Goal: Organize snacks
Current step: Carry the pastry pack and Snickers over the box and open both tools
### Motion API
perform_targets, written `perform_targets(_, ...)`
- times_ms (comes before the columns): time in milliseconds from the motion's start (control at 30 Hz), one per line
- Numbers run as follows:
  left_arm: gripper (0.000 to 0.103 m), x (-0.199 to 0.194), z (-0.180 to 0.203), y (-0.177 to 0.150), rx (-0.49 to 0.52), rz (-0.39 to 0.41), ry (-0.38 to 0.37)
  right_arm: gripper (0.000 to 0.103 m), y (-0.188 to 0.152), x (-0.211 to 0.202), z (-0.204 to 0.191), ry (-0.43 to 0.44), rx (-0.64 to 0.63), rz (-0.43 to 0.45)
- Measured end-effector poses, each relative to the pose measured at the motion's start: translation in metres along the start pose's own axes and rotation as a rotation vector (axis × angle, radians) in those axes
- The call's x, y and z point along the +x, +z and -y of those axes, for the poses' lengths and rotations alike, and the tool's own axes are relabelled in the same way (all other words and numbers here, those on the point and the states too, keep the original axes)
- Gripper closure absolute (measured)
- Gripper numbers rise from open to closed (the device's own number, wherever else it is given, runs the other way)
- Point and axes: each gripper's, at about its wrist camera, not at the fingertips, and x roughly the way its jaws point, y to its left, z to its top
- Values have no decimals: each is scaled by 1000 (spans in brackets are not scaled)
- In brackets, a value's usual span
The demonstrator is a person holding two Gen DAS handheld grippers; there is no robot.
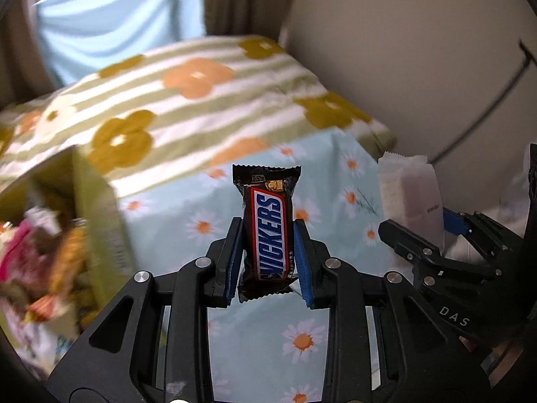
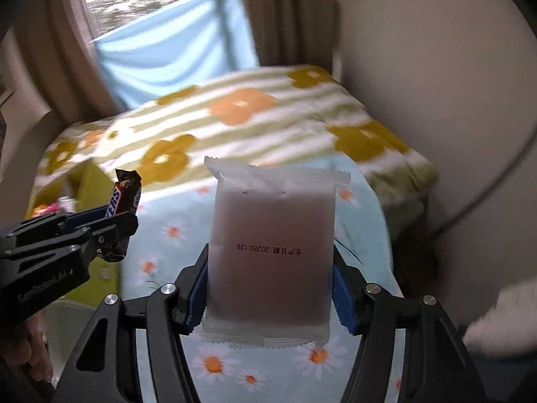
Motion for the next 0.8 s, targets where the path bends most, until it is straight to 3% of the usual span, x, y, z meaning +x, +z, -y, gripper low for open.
perform_targets(233,77,-65,-67,-9,-168,90,127,45,28,-10,-78,224,-156,23)
perform_targets(400,77,-102,-130,-33,-272,122,206,45,31,-8,-138,324,-233,16)
perform_targets(667,77,-118,-218,-78,-359,88,278,45,18,13,-219,398,-283,-38)
perform_targets(800,77,-112,-252,-97,-386,51,274,45,10,23,-245,398,-285,-70)
